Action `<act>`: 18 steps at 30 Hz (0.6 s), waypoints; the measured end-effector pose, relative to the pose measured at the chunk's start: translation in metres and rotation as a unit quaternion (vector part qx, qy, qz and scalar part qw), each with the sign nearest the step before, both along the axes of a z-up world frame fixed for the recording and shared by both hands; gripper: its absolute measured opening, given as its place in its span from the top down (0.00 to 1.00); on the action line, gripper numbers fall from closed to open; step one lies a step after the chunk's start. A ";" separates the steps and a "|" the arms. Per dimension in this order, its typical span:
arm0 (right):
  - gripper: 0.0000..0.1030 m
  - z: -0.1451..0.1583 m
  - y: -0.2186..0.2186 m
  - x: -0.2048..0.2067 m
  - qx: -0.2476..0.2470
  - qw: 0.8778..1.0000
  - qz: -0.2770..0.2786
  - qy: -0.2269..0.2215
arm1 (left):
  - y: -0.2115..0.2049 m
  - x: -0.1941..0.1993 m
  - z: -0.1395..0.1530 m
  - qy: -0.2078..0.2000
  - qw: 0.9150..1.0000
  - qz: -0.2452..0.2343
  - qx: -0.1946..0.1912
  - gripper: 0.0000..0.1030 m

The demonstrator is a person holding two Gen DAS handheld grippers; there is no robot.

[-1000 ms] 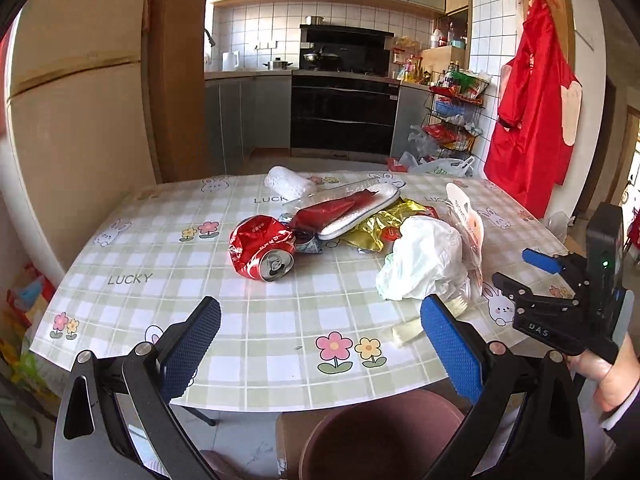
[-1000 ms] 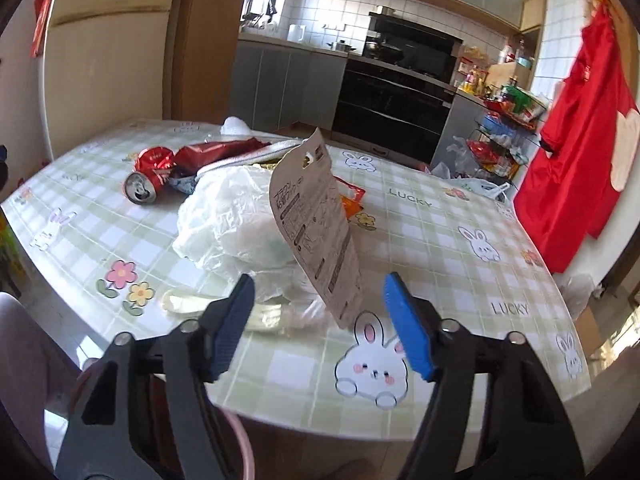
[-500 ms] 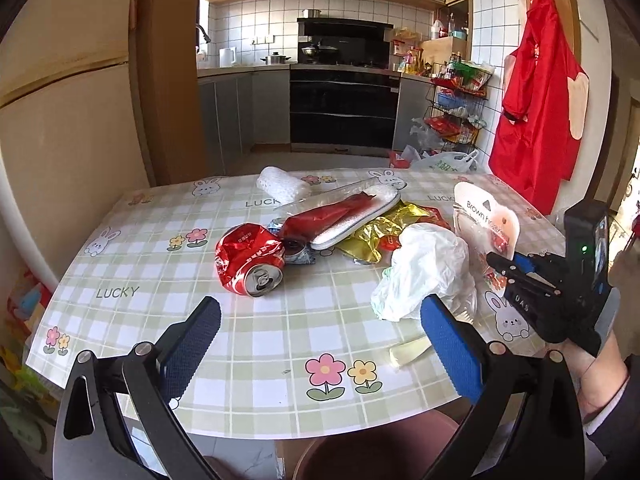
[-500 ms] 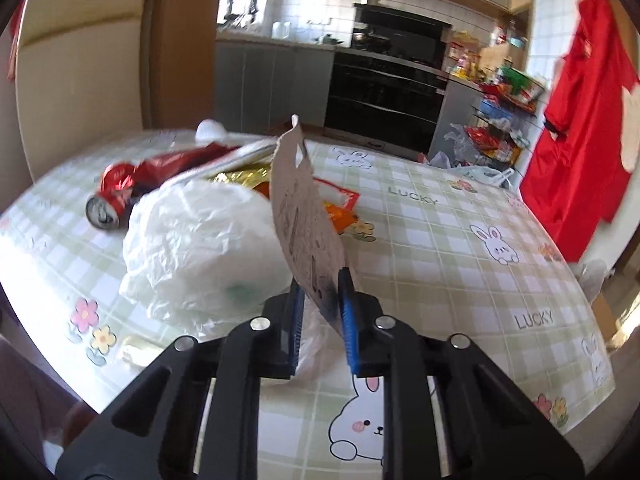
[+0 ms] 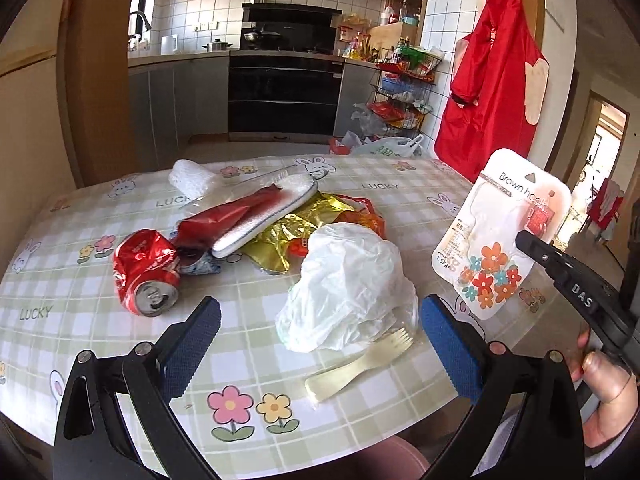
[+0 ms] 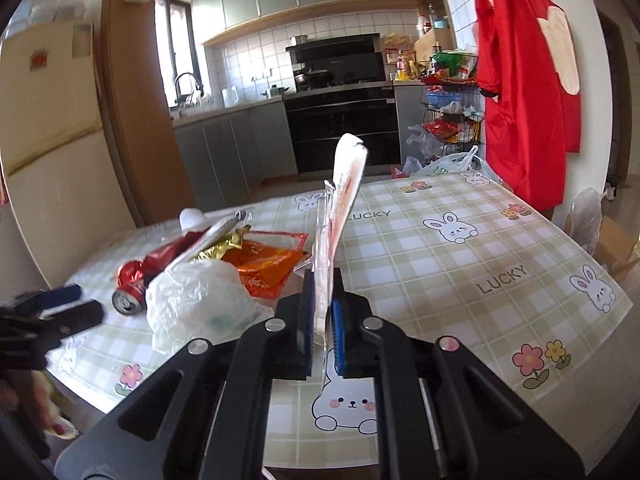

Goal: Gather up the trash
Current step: 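Grasp the white plastic bag with the left tool while the right tool holds the card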

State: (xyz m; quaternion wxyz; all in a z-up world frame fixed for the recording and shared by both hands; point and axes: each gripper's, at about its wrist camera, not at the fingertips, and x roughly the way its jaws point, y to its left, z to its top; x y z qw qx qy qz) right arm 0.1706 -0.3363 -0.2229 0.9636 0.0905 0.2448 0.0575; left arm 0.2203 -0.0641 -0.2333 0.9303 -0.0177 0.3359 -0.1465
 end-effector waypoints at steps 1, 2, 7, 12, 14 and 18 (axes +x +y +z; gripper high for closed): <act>0.89 0.001 -0.001 -0.001 0.004 1.000 0.001 0.001 | -0.003 0.006 -0.003 0.004 1.000 -0.001 -0.008 0.05; 0.89 0.001 -0.003 -0.003 0.005 1.000 0.001 0.001 | -0.006 0.015 -0.006 0.013 1.000 0.000 -0.020 0.05; 0.89 -0.003 -0.011 -0.010 0.005 1.000 -0.006 0.008 | -0.024 0.052 -0.020 0.038 0.999 0.010 -0.032 0.05; 0.89 -0.010 -0.024 -0.014 0.019 0.999 -0.024 0.019 | -0.041 0.071 -0.036 0.071 0.997 0.009 -0.013 0.05; 0.89 -0.012 -0.026 -0.015 0.021 0.999 -0.026 0.021 | -0.045 0.075 -0.042 0.076 0.997 0.012 -0.004 0.05; 0.89 -0.012 -0.027 -0.015 0.021 0.999 -0.024 0.020 | -0.045 0.085 -0.048 0.091 0.995 0.024 0.015 0.06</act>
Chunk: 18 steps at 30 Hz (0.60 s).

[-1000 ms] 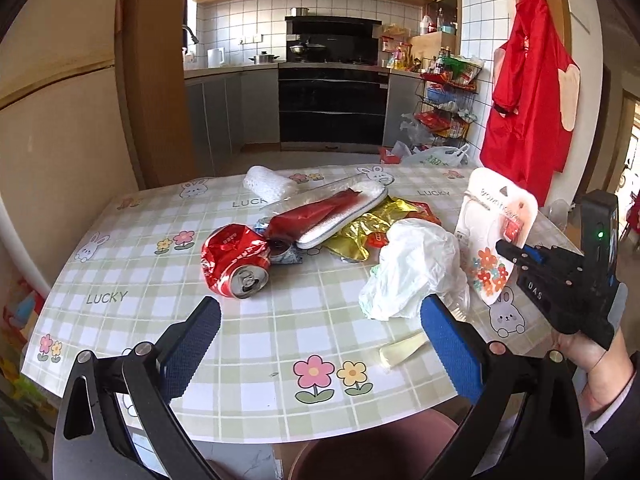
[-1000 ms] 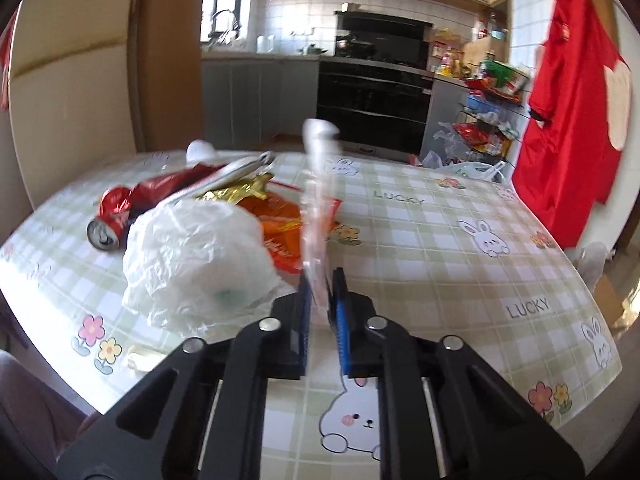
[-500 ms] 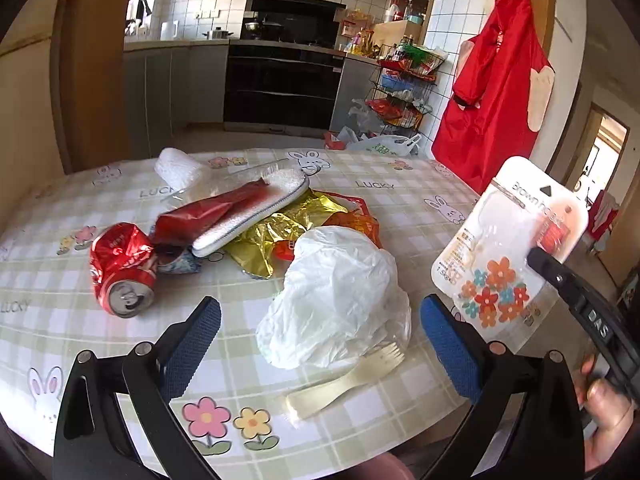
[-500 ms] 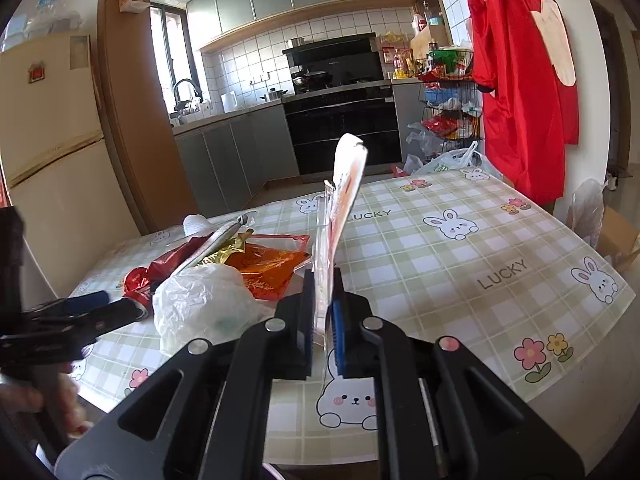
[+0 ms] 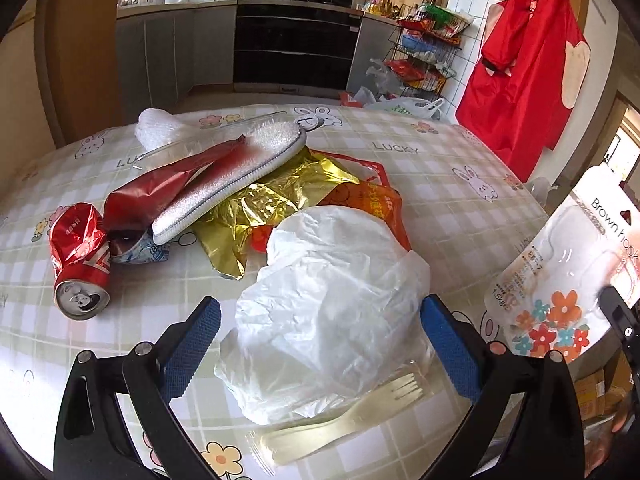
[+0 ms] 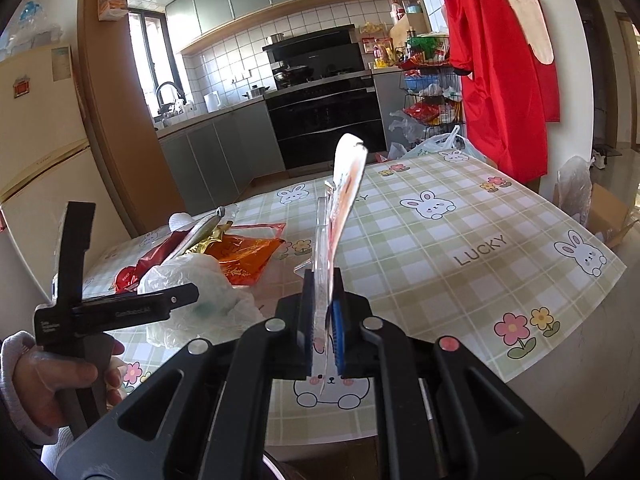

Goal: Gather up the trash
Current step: 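Grasp the white plastic bag with the left tool while the right tool holds the card, then carry the bag with the left tool over the pink bin and release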

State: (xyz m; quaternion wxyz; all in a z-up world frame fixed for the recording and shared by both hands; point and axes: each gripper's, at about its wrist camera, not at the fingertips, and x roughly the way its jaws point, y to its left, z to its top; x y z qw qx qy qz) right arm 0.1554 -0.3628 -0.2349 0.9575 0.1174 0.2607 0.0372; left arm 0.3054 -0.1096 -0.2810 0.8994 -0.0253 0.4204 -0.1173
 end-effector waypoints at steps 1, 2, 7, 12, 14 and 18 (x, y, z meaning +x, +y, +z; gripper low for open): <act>0.89 0.000 0.000 0.000 0.000 1.000 0.000 -0.001 | 0.001 0.002 0.000 0.002 1.000 0.002 -0.001 0.10; 0.89 0.000 0.000 -0.001 0.001 1.000 0.001 -0.001 | 0.003 0.004 0.001 0.004 1.000 -0.002 -0.009 0.16; 0.89 0.001 0.003 -0.001 0.001 1.000 -0.001 -0.005 | 0.000 0.000 0.016 -0.010 1.000 -0.027 -0.012 0.50; 0.89 0.003 0.004 -0.002 0.003 1.000 -0.002 -0.008 | -0.001 -0.012 0.034 -0.034 0.998 -0.042 -0.026 0.60; 0.89 0.004 0.004 -0.002 0.003 1.000 -0.002 -0.010 | -0.002 -0.018 0.044 -0.056 0.997 -0.052 -0.021 0.62; 0.89 0.008 0.006 -0.004 0.004 1.000 -0.001 -0.013 | -0.001 -0.027 0.062 -0.091 0.994 -0.061 -0.016 0.63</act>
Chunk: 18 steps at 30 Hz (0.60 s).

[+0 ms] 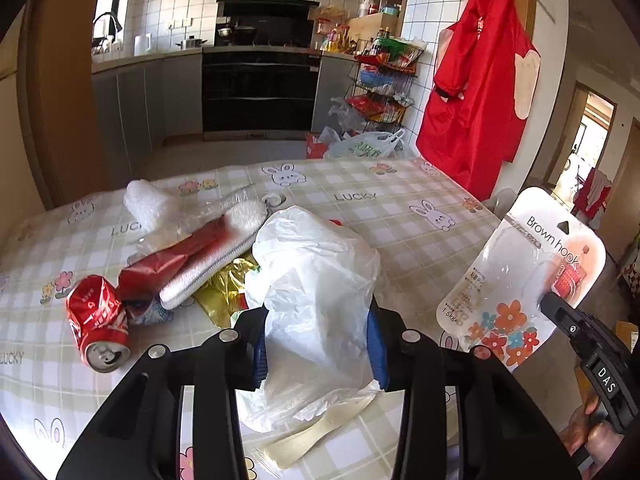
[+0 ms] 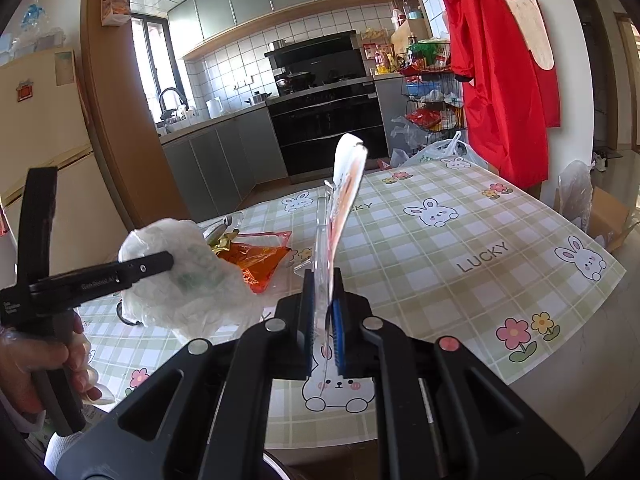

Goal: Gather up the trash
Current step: 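Carry the bag with the left tool over the pink bin and release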

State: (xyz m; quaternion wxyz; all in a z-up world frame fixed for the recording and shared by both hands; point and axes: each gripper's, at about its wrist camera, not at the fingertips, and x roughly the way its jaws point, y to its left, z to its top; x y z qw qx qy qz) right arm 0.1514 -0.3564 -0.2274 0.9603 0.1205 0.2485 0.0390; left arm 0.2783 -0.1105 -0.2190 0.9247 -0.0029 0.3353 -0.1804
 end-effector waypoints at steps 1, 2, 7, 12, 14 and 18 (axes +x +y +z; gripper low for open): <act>0.89 0.001 0.000 -0.001 0.000 1.000 0.000 -0.001 | 0.001 -0.002 0.005 -0.009 1.000 0.002 -0.001 0.63; 0.89 0.004 0.001 -0.002 0.001 1.000 0.001 -0.003 | 0.003 -0.004 0.011 -0.017 1.000 0.003 -0.003 0.63; 0.89 0.019 0.003 -0.009 -0.002 1.000 0.006 -0.019 | 0.018 -0.025 0.044 -0.052 0.999 0.008 -0.015 0.63; 0.89 0.035 0.005 -0.021 0.003 0.999 0.015 -0.032 | 0.049 -0.068 0.068 -0.060 0.997 0.021 -0.046 0.63; 0.89 0.042 0.009 -0.026 0.009 0.999 0.023 -0.035 | 0.066 -0.090 0.072 -0.054 0.996 0.033 -0.061 0.63; 0.89 0.057 0.024 -0.045 0.010 0.998 0.046 -0.043 | 0.096 -0.133 0.070 -0.036 0.995 0.055 -0.076 0.63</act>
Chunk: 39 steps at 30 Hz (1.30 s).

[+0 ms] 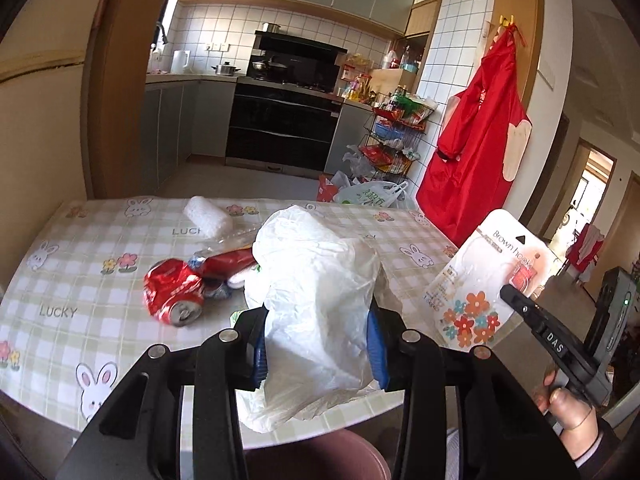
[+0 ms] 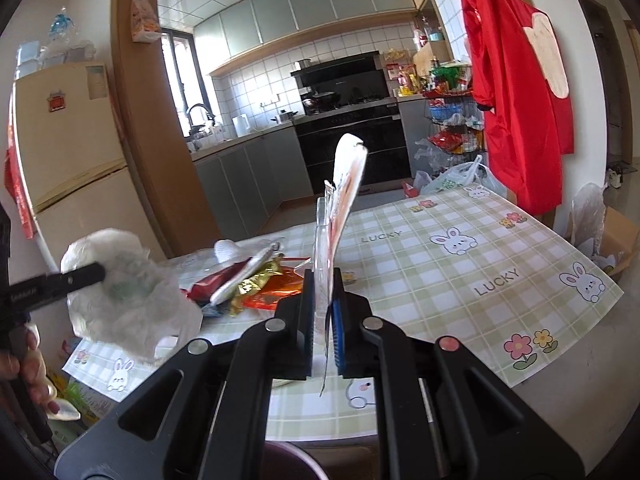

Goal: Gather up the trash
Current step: 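Carry the bag with the left tool over the pink bin and release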

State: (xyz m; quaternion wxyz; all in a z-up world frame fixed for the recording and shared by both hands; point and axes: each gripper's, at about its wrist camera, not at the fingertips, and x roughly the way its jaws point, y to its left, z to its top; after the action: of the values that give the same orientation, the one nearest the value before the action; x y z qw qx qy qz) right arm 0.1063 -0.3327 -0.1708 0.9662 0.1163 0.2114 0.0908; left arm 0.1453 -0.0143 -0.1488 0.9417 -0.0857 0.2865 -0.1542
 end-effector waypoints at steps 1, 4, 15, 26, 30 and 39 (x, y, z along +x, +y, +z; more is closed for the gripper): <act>0.89 0.004 0.004 -0.005 0.000 1.000 0.007 0.000 | 0.006 -0.010 -0.003 0.007 1.000 0.003 -0.005 0.63; 0.89 0.013 0.018 -0.025 0.002 1.000 0.027 0.003 | 0.018 -0.045 -0.015 0.026 0.999 -0.001 -0.021 0.62; 0.89 0.022 0.054 -0.098 -0.001 0.999 0.047 0.010 | 0.023 -0.118 -0.059 0.096 0.993 0.012 -0.074 0.61; 0.89 0.017 0.062 -0.098 -0.012 0.998 0.060 0.015 | 0.025 -0.106 -0.075 0.139 0.986 0.014 -0.095 0.61; 0.89 0.010 0.062 -0.091 -0.007 0.998 0.061 0.024 | 0.014 -0.099 -0.080 0.149 0.986 0.004 -0.080 0.60; 0.89 0.002 0.063 -0.086 -0.008 0.997 0.069 0.034 | -0.001 -0.093 -0.085 0.150 0.987 -0.016 -0.059 0.57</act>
State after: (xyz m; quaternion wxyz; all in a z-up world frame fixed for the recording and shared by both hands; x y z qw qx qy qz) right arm 0.0206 -0.2693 -0.1691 0.9509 0.0965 0.2519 0.1516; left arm 0.0526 -0.0150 -0.2340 0.8786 -0.1590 0.4166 -0.1709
